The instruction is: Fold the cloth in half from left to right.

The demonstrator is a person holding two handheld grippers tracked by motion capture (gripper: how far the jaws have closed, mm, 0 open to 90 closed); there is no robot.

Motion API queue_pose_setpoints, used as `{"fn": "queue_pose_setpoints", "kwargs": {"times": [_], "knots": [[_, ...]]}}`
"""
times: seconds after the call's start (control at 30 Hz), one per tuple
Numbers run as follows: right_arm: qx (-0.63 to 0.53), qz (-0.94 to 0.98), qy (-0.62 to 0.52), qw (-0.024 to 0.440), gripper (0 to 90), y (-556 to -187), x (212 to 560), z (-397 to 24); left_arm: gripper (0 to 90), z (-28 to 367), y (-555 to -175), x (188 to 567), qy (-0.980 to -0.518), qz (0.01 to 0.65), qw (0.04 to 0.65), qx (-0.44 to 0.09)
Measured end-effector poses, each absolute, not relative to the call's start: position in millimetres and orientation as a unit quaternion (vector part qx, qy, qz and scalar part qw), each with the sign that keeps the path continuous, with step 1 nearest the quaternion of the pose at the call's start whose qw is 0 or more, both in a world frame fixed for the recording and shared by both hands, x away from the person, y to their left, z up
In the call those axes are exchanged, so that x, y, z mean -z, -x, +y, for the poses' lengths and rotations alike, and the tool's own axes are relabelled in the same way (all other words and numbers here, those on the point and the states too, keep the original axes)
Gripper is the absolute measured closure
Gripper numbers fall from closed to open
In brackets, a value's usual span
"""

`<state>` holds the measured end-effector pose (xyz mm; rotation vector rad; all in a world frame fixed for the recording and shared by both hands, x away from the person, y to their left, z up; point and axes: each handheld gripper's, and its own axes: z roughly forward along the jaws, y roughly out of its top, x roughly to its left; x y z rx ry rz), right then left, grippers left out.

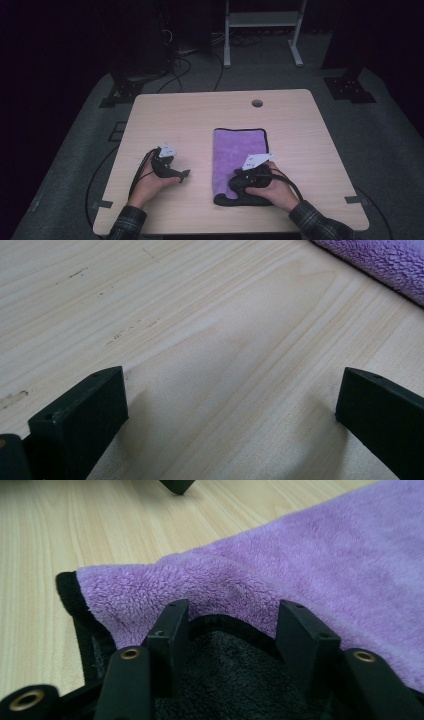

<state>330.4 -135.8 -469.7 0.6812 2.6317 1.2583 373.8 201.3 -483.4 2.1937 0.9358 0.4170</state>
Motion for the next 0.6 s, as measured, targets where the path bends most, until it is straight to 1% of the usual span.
{"fn": "queue_pose_setpoints", "kwargs": {"times": [0.1, 0.27, 0.33, 0.47, 0.5, 0.53, 0.57, 0.6], "knots": [[-0.424, 0.876, -0.218, 0.073, 48.0, -326.5, 466.4, -135.1, 0.0, 201.3, -373.8, 483.4, -0.848, 0.362, 0.353, -0.161], [-0.412, 0.884, -0.21, 0.074, 49.4, -323.5, 472.5, -128.3, 0.0, 201.2, -373.7, 483.4, -0.848, 0.362, 0.352, -0.161], [-0.407, 0.886, -0.207, 0.082, 53.1, -322.2, 471.8, -127.4, 0.0, 201.2, -373.7, 483.4, -0.848, 0.363, 0.352, -0.161], [-0.395, 0.891, -0.197, 0.107, 72.4, -320.0, 473.3, -127.3, 0.0, 201.0, -373.6, 483.4, -0.847, 0.363, 0.353, -0.161], [-0.391, 0.891, -0.199, 0.111, 78.6, -320.6, 472.3, -128.5, 0.0, 201.2, -373.8, 483.4, -0.848, 0.362, 0.352, -0.162], [-0.397, 0.888, -0.207, 0.104, 80.9, -322.0, 469.3, -132.1, 0.0, 201.2, -373.8, 483.4, -0.848, 0.362, 0.352, -0.162], [-0.397, 0.888, -0.207, 0.104, 80.9, -322.0, 469.3, -132.1, 0.0, 201.2, -373.8, 483.4, -0.848, 0.362, 0.352, -0.161], [-0.408, 0.883, -0.213, 0.092, 81.2, -322.2, 465.3, -136.6, 0.0, 201.2, -373.8, 483.4, -0.848, 0.362, 0.352, -0.161]]}}
